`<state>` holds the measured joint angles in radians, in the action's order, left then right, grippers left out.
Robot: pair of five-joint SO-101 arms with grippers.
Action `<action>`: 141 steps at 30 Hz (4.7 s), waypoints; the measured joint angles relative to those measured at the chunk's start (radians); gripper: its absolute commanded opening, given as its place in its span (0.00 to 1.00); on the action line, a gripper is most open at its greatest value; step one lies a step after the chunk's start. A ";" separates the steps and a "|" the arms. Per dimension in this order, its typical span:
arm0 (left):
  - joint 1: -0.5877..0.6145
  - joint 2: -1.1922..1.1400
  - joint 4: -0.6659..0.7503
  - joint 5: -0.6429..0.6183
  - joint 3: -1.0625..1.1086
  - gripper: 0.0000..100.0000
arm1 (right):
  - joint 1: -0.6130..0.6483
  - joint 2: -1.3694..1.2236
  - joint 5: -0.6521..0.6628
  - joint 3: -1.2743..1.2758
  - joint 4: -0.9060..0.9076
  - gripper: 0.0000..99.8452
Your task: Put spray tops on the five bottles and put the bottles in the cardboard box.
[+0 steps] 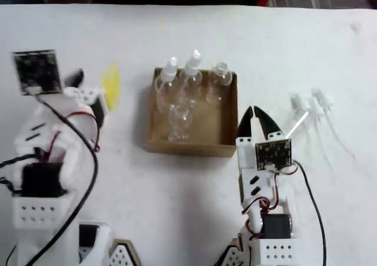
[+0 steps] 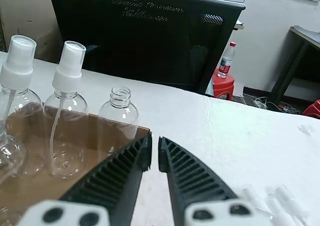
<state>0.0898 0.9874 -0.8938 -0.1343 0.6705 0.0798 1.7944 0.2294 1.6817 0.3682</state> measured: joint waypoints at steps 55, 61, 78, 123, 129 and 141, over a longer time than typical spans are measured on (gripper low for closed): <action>-0.075 0.060 0.649 0.150 0.779 0.23 | -0.150 -0.526 0.689 -0.698 0.741 0.02; -0.075 0.060 0.649 0.150 0.779 0.23 | -0.210 -0.493 0.856 -0.637 0.750 0.02; -0.075 0.060 0.649 0.150 0.779 0.23 | -0.236 -0.133 1.493 -0.293 0.852 0.14; -0.075 0.060 0.671 0.150 0.779 0.23 | -0.440 -1.976 0.598 -1.686 0.671 0.02; -0.075 0.060 0.671 0.155 0.779 0.23 | -0.388 -2.059 0.586 -1.728 0.657 0.02; -0.080 0.060 0.671 0.206 0.779 0.23 | -0.388 -2.220 0.703 -1.729 0.563 0.02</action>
<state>0.0100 1.0472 -0.2232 0.0713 1.4500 -0.3084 -0.4258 0.9321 -0.0476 0.9314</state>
